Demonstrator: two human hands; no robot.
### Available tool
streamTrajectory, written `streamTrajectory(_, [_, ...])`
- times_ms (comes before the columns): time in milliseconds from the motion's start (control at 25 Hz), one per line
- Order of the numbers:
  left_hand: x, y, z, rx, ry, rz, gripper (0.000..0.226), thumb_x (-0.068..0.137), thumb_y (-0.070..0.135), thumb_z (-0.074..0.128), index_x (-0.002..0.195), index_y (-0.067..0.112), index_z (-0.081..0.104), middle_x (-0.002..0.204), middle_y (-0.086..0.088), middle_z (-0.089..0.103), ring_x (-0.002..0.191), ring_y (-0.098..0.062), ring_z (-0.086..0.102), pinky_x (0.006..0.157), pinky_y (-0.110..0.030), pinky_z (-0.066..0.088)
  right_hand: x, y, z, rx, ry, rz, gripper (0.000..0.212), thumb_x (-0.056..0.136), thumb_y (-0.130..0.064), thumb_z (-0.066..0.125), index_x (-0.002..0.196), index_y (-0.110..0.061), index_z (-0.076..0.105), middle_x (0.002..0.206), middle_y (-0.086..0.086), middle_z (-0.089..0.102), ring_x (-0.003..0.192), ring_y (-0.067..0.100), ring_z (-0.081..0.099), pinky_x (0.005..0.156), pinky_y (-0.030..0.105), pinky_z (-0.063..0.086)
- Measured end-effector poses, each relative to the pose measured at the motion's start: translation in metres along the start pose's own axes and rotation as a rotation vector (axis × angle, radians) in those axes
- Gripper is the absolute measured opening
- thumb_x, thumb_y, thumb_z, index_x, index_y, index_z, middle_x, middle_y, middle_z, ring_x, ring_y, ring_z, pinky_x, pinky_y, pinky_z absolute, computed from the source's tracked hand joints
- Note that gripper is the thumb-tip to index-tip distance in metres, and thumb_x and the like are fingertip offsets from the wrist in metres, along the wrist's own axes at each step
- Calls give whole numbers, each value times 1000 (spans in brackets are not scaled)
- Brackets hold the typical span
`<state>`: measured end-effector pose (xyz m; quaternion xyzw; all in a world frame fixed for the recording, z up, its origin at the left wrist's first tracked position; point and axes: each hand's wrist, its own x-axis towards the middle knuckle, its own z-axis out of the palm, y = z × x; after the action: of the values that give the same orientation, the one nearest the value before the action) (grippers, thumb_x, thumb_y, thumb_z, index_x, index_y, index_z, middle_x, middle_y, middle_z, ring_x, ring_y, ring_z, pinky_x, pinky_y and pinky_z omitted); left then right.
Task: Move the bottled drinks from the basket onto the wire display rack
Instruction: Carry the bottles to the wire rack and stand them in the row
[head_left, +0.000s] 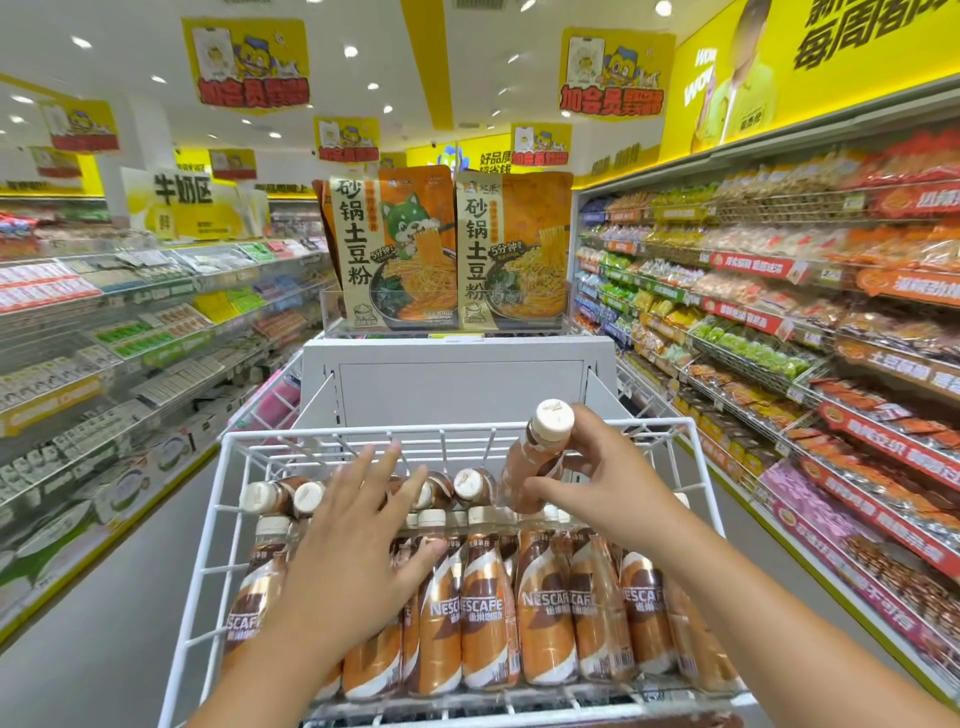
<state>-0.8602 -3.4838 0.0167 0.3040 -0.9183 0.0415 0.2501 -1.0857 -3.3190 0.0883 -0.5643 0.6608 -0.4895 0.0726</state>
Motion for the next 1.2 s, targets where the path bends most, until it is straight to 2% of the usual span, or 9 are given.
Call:
streamTrajectory(160, [0, 1, 9, 40, 5, 9, 80, 92, 81, 22, 161, 40, 18, 171, 7, -2, 158, -17, -10, 126, -43, -4, -2, 16, 4, 1, 33, -19, 44, 82, -21, 84, 112, -39, 58, 111, -15, 69, 111, 4, 64, 107, 35, 49])
streamTrajectory(320, [-1, 4, 12, 42, 25, 24, 79, 93, 81, 19, 161, 39, 18, 171, 7, 1, 157, -15, -10, 124, -36, -15, 0, 28, 12, -57, 75, -32, 43, 83, -23, 85, 112, -40, 57, 112, -15, 66, 108, 2, 64, 99, 27, 51])
streamTrajectory(560, [0, 7, 6, 5, 53, 23, 80, 90, 81, 17, 161, 44, 8, 170, 12, -11, 153, -9, -23, 122, -32, -20, 3, 48, 27, -102, 94, 52, 43, 83, -22, 84, 110, -41, 58, 104, -18, 68, 103, -1, 63, 93, 31, 54])
streamTrajectory(720, [0, 10, 2, 2, 51, 34, 78, 91, 81, 16, 159, 47, 0, 166, 15, -22, 146, -4, -35, 114, -25, -32, 10, 56, 39, -138, 90, 150, 37, 84, -21, 80, 105, -41, 57, 98, -16, 69, 94, 1, 63, 85, 31, 54])
streamTrajectory(880, [0, 7, 4, 3, 62, 39, 80, 90, 81, 15, 161, 45, 5, 169, 12, -15, 153, -10, -26, 120, -31, -22, 18, 55, 49, -224, 112, 217, 29, 81, -26, 71, 101, -33, 51, 83, -7, 69, 76, 15, 65, 66, 35, 54])
streamTrajectory(1040, [-3, 6, 4, 7, 55, 33, 81, 88, 81, 12, 160, 45, 2, 168, 14, -19, 151, -8, -28, 120, -31, -23, 18, 54, 54, -380, 80, 197, 30, 85, -36, 69, 105, -38, 46, 77, -11, 65, 69, 9, 61, 53, 26, 45])
streamTrajectory(1120, [-1, 3, 2, -3, 65, 31, 81, 88, 80, 15, 160, 45, 5, 168, 16, -17, 150, -5, -29, 119, -28, -25, 17, 54, 54, -362, 67, 175, 26, 88, -35, 69, 105, -37, 49, 79, -14, 63, 70, 1, 58, 53, 22, 39])
streamTrajectory(1200, [1, 0, -1, -23, 85, 19, 78, 91, 78, 22, 160, 45, 8, 169, 16, -14, 150, -4, -29, 118, -26, -24, 16, 56, 53, -306, 80, 173, 23, 88, -32, 70, 101, -37, 52, 82, -13, 66, 72, 1, 60, 57, 23, 46])
